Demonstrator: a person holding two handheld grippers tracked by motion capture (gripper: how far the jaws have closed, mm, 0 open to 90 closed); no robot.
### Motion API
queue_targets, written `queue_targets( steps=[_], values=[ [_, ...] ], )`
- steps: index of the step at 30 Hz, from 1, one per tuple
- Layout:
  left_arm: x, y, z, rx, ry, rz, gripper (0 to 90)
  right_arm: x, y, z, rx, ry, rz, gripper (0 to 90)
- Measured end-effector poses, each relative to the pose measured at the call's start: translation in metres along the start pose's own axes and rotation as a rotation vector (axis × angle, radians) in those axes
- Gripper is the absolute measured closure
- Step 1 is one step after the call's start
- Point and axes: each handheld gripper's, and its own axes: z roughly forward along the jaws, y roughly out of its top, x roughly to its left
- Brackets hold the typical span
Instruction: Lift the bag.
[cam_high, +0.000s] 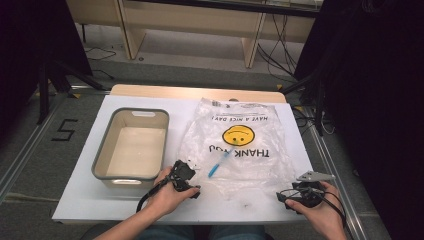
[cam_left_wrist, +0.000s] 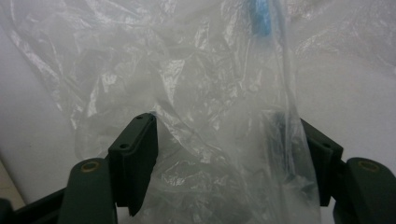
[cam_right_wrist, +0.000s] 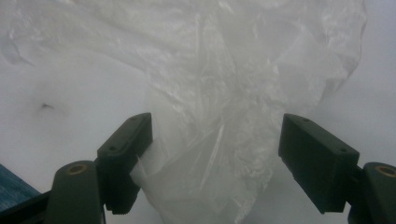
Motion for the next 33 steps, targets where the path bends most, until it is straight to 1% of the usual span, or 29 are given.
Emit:
queue_targets(
  steps=[4,7,9,13,15,17,19,20,21,24,27,31,33],
  values=[
    [0.0,0.0,0.0,0.005,-0.008,-0.013,34.2,-0.002,-0.003,0.004,0.039,-0.013,0.009,28.8],
    [0.0,0.0,-0.001,0.012,-0.01,-0.015,36.1,-0.002,-0.006,0.006,0.066,-0.012,0.031,30.5],
    [0.0,0.0,-0.002,0.018,-0.012,-0.016,37.2,-0.004,-0.007,0.007,0.085,-0.016,0.044,33.4],
    [0.0,0.001,-0.003,0.031,-0.019,-0.014,39.8,-0.005,-0.009,0.01,0.108,-0.023,0.041,37.4],
    [0.001,0.001,-0.003,0.037,-0.026,-0.01,41.2,-0.005,-0.008,0.01,0.115,-0.034,0.038,40.2],
    [0.002,0.001,-0.004,0.041,-0.034,-0.007,42.9,-0.004,-0.008,0.01,0.126,-0.055,0.015,45.1],
    [0.002,0.0,-0.005,0.048,-0.037,0.0,46.0,-0.004,-0.006,0.01,0.136,-0.06,0.007,47.0],
    [0.002,0.0,-0.005,0.05,-0.037,0.002,47.6,-0.003,-0.006,0.01,0.14,-0.061,0.001,50.0],
    [0.002,0.0,-0.006,0.057,-0.038,0.008,49.0,-0.003,-0.006,0.01,0.138,-0.054,-0.005,54.1],
    [0.002,0.001,-0.008,0.071,-0.046,0.015,54.6,-0.002,-0.004,0.011,0.146,-0.043,-0.017,60.8],
    [0.003,0.001,-0.009,0.084,-0.054,0.024,59.9,-0.001,-0.003,0.011,0.145,-0.042,-0.012,68.1],
    [0.004,0.001,-0.012,0.116,-0.06,0.062,68.3,-0.003,-0.003,0.011,0.14,-0.031,0.002,75.7],
    [0.003,0.001,-0.013,0.127,-0.064,0.077,68.6,-0.005,-0.003,0.011,0.14,-0.029,0.011,78.9]
  ],
)
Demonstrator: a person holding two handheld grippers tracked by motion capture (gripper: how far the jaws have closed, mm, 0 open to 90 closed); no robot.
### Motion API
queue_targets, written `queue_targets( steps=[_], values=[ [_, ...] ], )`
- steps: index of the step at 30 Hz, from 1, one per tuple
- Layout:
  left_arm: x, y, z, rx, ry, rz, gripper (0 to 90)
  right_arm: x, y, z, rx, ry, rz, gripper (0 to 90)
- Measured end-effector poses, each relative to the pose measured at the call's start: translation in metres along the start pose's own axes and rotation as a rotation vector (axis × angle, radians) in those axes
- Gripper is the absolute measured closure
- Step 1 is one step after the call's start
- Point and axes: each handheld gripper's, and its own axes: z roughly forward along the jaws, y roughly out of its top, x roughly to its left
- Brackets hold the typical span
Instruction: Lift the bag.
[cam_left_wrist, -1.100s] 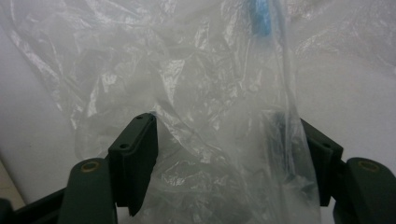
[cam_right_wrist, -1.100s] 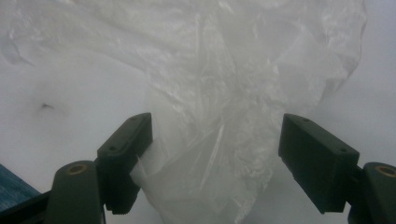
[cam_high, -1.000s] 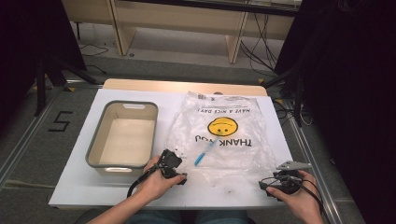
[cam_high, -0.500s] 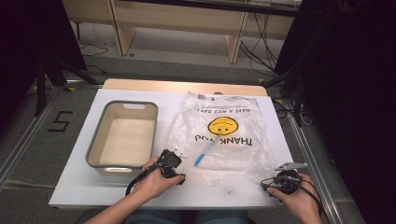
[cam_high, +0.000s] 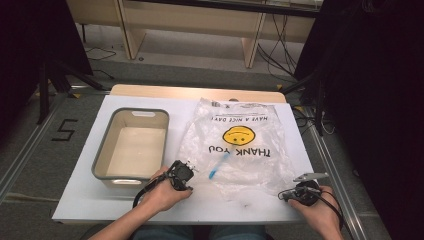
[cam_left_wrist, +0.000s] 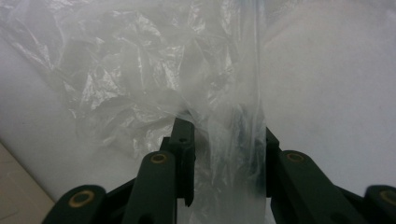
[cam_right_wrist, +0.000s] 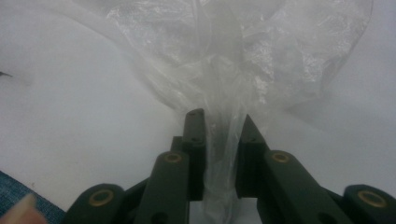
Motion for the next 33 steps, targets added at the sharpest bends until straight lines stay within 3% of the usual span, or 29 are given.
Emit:
queue_targets(
  steps=[5,9,17,22,27,30,33],
  values=[
    [-0.004,0.0,-0.011,-0.044,0.0,0.005,50.3,0.0,0.001,0.0,0.002,0.002,0.009,85.2],
    [-0.009,0.003,-0.026,-0.083,-0.004,-0.011,41.2,0.001,0.002,0.0,0.004,0.0,0.013,88.4],
    [-0.014,0.005,-0.048,-0.153,-0.003,-0.005,36.2,0.001,0.002,0.0,0.001,0.005,0.033,88.8],
    [-0.012,0.002,-0.044,-0.107,-0.008,-0.014,35.6,0.0,0.001,0.0,0.0,0.006,0.038,88.7],
    [-0.016,-0.011,-0.033,0.025,-0.008,0.018,32.6,-0.001,0.001,0.0,-0.001,0.013,0.04,88.7],
    [-0.02,-0.017,-0.025,0.068,-0.018,0.027,32.4,0.0,0.001,0.0,-0.002,0.011,0.039,88.7],
    [-0.022,-0.02,-0.018,0.1,-0.002,0.029,33.4,0.0,0.001,0.0,-0.002,0.01,0.039,88.7]
  ],
)
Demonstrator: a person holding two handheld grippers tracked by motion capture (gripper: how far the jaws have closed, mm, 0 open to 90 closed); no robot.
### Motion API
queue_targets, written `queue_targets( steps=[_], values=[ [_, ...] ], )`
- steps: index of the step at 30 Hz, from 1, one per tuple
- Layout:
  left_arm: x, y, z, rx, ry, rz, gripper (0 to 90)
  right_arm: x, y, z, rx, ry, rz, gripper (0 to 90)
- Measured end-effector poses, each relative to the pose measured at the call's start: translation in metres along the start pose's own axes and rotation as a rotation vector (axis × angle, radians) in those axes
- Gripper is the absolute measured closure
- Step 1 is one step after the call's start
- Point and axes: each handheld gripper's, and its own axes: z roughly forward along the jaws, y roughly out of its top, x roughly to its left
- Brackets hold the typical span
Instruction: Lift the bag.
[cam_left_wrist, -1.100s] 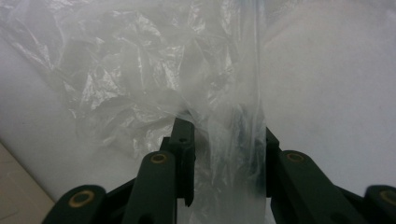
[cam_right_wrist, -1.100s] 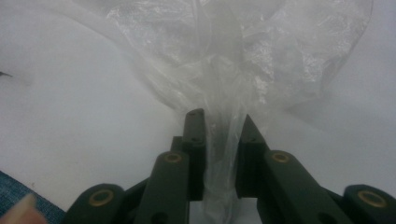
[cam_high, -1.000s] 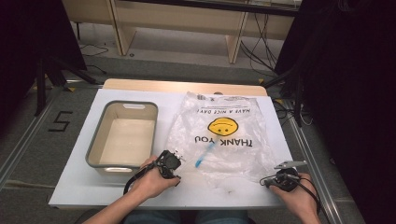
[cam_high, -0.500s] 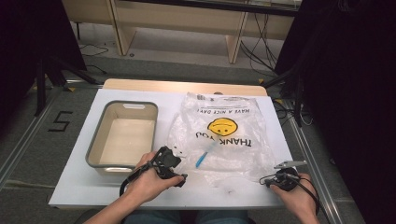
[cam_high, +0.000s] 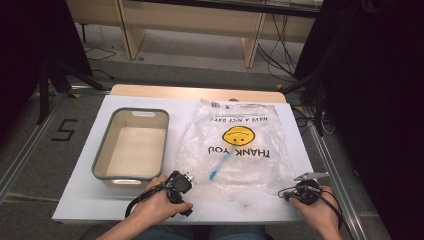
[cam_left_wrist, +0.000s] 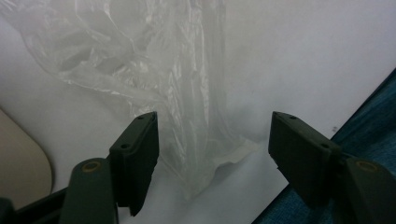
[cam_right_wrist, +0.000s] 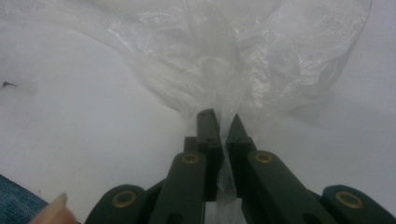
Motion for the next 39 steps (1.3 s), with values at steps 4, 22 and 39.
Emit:
queue_targets(
  steps=[4,22,39],
  values=[
    [0.006,0.0,0.004,0.039,-0.006,-0.018,41.4,0.0,0.0,0.0,0.001,0.0,0.0,88.7],
    [0.006,0.006,0.005,0.042,-0.018,0.09,80.4,-0.001,0.0,0.0,-0.001,0.005,0.011,88.7],
    [0.012,0.009,-0.019,-0.241,-0.022,0.146,88.9,-0.003,-0.001,-0.001,-0.02,0.005,0.025,89.1]
  ],
)
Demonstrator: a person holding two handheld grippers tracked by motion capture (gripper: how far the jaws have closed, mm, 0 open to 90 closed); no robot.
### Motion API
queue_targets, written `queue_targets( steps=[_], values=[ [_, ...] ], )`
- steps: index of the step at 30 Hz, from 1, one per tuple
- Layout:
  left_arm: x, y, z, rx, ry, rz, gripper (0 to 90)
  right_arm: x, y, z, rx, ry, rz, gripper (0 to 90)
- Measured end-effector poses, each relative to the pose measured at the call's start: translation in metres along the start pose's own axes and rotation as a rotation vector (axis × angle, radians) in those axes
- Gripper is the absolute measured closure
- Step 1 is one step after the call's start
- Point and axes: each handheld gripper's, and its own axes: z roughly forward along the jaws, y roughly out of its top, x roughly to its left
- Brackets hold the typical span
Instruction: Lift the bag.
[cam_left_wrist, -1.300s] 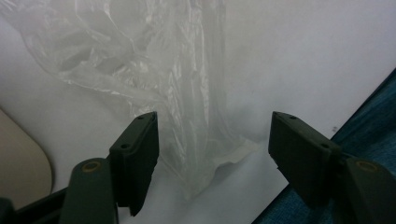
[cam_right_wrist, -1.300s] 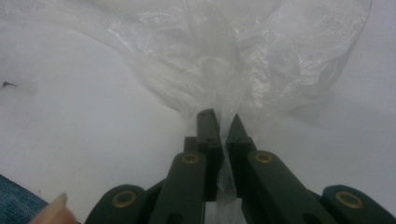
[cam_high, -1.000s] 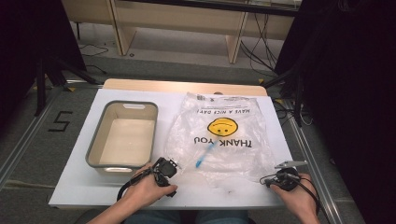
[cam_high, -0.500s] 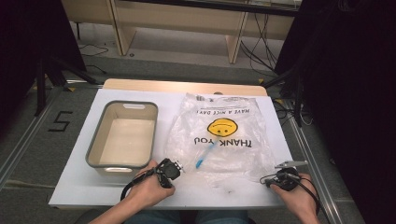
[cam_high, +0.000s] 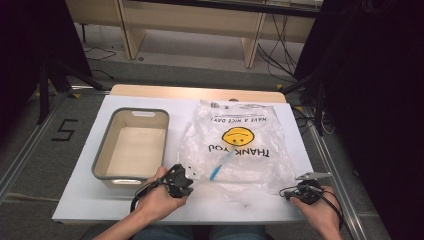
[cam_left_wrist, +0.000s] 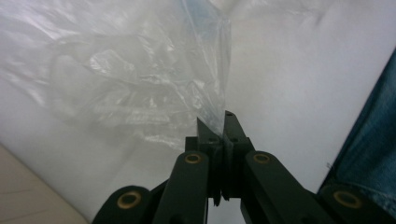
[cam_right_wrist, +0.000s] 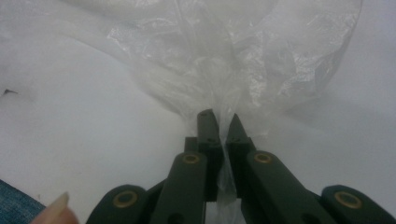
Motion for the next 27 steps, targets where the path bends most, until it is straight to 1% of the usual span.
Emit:
queue_targets(
  steps=[5,9,13,20,22,27],
  values=[
    [0.01,0.001,-0.01,-0.109,0.041,-0.03,88.9,-0.003,0.0,-0.005,-0.034,-0.014,0.013,89.2],
    [0.014,0.001,-0.018,-0.175,0.078,-0.036,89.0,-0.006,0.001,-0.011,-0.082,-0.036,0.019,89.3],
    [0.017,0.002,-0.023,-0.235,0.102,-0.048,89.0,-0.008,0.003,-0.016,-0.126,-0.054,0.021,89.3],
    [0.023,0.003,-0.029,-0.285,0.142,-0.057,89.0,-0.011,0.005,-0.022,-0.175,-0.072,0.03,89.4],
    [0.025,0.004,-0.031,-0.299,0.159,-0.052,89.0,-0.012,0.005,-0.022,-0.185,-0.073,0.032,89.4],
    [0.03,0.006,-0.035,-0.355,0.194,-0.055,89.0,-0.012,0.008,-0.025,-0.219,-0.074,0.042,89.4]
  ],
)
